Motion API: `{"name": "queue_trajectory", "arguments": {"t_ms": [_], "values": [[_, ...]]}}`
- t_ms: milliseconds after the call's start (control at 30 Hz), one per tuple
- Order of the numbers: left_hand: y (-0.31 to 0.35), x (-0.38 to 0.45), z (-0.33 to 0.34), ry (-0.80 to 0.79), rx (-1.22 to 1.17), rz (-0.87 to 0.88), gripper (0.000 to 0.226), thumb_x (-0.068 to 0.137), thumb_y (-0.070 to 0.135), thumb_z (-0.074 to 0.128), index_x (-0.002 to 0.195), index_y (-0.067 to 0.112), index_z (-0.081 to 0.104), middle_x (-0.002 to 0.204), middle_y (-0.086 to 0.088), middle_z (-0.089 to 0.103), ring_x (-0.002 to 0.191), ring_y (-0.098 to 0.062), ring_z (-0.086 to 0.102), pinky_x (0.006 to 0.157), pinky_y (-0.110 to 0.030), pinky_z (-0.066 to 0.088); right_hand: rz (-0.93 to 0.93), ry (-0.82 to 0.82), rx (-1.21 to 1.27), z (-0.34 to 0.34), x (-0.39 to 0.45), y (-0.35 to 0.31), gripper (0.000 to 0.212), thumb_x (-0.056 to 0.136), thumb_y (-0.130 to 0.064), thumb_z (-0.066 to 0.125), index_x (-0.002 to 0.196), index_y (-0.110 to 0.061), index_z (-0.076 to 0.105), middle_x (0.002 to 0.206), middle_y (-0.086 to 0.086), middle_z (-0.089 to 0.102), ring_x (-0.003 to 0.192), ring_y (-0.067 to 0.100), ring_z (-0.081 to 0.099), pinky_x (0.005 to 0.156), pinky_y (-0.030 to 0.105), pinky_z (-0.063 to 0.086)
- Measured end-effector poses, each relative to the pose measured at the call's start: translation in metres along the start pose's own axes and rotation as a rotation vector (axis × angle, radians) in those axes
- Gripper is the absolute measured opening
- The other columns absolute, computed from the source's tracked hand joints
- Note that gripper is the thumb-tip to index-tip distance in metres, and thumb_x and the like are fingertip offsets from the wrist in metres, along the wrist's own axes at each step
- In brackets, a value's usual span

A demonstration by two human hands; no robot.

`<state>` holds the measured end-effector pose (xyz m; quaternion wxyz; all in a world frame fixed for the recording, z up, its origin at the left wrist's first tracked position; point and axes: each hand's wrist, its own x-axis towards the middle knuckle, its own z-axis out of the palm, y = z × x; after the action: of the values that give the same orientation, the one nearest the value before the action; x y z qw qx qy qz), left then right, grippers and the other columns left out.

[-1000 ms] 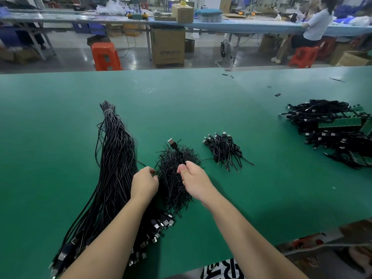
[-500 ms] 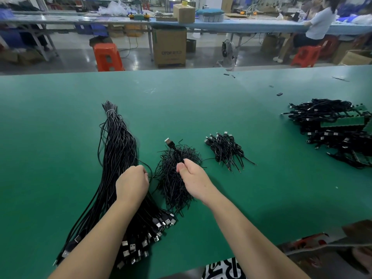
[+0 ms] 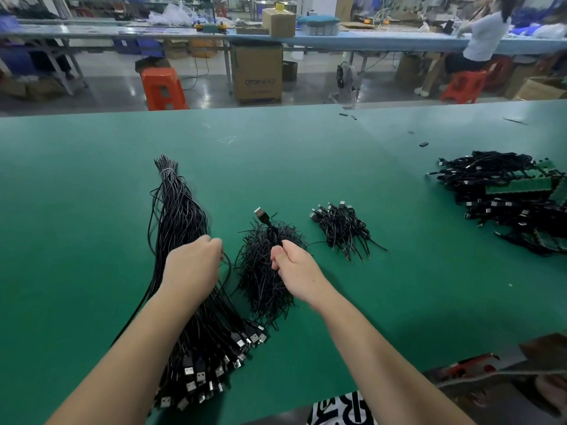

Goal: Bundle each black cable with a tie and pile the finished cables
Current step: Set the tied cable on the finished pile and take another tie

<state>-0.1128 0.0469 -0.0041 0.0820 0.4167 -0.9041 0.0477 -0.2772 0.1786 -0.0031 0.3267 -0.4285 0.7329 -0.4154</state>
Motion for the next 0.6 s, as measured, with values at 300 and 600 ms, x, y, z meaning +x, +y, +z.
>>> {"name": "queue_trajectory", "arguments": {"t_ms": [300, 600], "values": [[0.021, -0.009, -0.014, 0.366, -0.375, 0.038, 0.006, 0.092, 0.015, 0.071, 0.091, 0.011, 0.074, 0.085, -0.001, 0.073, 0.066, -0.025, 0.068, 0.053, -0.036, 0.054, 0.08, -0.029, 0.211, 0.013, -0.002, 0.002, 0.031, 0.107, -0.039, 0.039, 0.099, -0.019, 0.061, 0.089, 0.006, 0.069, 0.062, 0.011, 0.055, 0.074, 0.038, 0.052], [0.036, -0.008, 0.002, 0.346, -0.521, 0.037, 0.005, 0.091, 0.015, 0.073, 0.094, 0.012, 0.075, 0.088, 0.0, 0.075, 0.073, -0.022, 0.069, 0.063, -0.032, 0.055, 0.179, 0.035, 0.475, 0.017, 0.004, 0.006, 0.029, 0.109, -0.029, 0.039, 0.098, -0.012, 0.059, 0.099, 0.006, 0.065, 0.068, 0.015, 0.062, 0.071, 0.034, 0.056]]}}
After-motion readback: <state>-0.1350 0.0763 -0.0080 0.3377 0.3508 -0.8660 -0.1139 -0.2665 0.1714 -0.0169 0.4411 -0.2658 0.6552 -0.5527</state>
